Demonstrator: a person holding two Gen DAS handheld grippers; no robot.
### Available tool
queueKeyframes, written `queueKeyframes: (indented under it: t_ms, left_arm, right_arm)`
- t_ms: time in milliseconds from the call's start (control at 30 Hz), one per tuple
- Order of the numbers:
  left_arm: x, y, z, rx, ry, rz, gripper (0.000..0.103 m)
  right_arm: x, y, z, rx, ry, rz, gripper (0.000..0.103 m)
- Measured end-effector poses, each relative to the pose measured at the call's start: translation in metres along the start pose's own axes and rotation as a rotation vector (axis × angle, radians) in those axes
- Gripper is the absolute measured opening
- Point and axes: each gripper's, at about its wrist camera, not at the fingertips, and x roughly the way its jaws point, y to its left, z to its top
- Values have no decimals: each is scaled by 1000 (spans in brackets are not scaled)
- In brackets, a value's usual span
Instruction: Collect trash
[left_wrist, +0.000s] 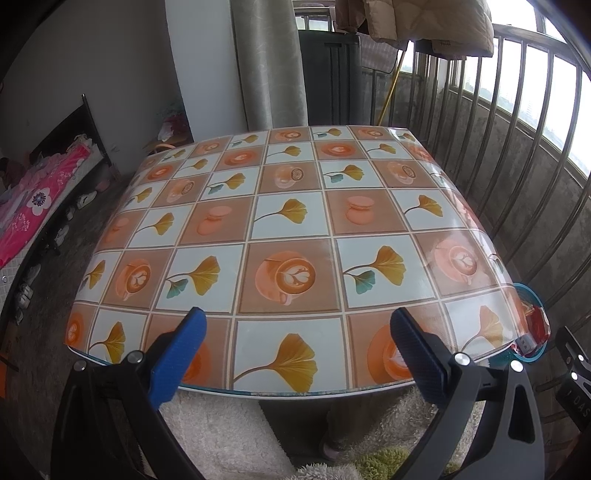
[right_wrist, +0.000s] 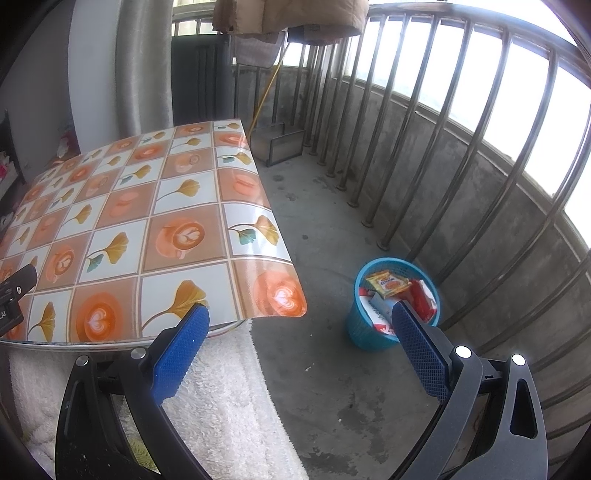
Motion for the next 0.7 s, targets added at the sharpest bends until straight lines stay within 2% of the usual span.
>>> queueKeyframes:
  t_ms: [700]
  left_arm:
    - [0,1,0,-1,1,-1,98]
  right_arm:
    - [-2,5,-1,4,-3,-3,95]
